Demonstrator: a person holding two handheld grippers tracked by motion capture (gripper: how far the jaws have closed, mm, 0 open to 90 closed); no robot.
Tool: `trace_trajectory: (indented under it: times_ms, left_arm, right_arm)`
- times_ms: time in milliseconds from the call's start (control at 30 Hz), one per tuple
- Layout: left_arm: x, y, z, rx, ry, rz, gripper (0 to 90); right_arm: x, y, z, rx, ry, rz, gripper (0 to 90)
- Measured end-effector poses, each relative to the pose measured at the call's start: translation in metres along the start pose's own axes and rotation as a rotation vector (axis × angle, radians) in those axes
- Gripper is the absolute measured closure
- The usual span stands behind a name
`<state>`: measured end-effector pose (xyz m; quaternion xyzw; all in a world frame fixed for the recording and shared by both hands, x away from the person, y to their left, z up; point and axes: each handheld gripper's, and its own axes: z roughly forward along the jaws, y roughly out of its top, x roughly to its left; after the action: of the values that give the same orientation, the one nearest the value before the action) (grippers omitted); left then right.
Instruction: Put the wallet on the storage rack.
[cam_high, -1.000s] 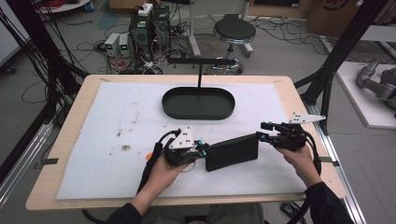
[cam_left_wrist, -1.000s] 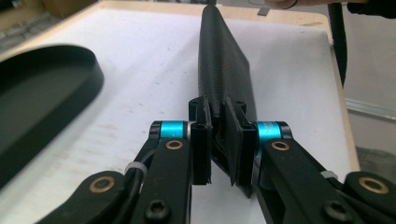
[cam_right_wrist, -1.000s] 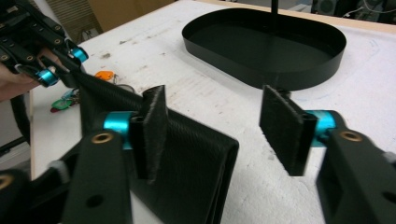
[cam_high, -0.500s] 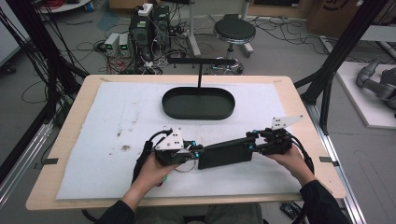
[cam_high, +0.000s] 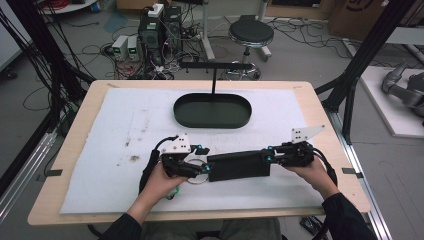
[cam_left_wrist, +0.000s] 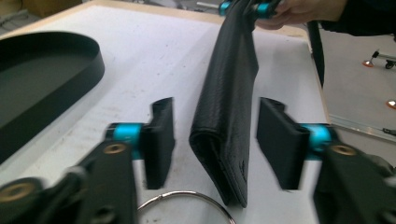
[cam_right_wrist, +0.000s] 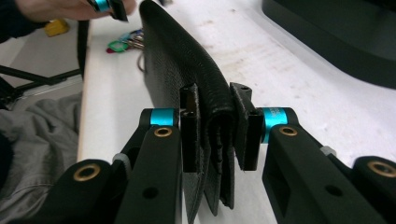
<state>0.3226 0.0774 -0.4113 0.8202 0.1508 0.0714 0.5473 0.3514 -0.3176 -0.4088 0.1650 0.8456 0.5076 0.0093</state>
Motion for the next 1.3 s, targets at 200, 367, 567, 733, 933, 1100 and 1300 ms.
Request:
trace_trajectory:
  times_ms: [200, 367, 567, 733, 933, 1100, 1300]
  left_arm:
    - [0.006, -0.002, 0.003, -0.011, -0.016, -0.042, 36.0]
    - [0.006, 0.001, 0.002, -0.059, -0.040, -0.048, 35.0]
    - [0.002, 0.006, -0.002, -0.120, -0.105, -0.021, 51.4]
    - [0.000, 0.010, -0.014, -0.160, -0.121, 0.019, 72.0]
    - [0.000, 0.015, -0.023, -0.192, -0.139, 0.045, 73.6]
    - [0.001, 0.017, -0.031, -0.256, -0.140, 0.053, 73.9]
    - [-0.001, 0.021, -0.034, -0.232, -0.129, 0.084, 73.9]
  right_arm:
    - [0.007, 0.003, -0.003, -0.038, 0.005, -0.034, 77.2]
    - [0.011, 0.010, -0.009, -0.109, 0.009, -0.044, 77.4]
    - [0.020, 0.020, -0.009, -0.143, 0.046, -0.070, 77.4]
    - [0.022, 0.024, -0.007, -0.170, 0.054, -0.079, 76.5]
    - [0.025, 0.029, -0.006, -0.200, 0.043, -0.093, 68.6]
    - [0.025, 0.030, 0.000, -0.173, 0.005, -0.058, 53.2]
    - [0.030, 0.035, 0.007, -0.185, 0.022, -0.075, 58.2]
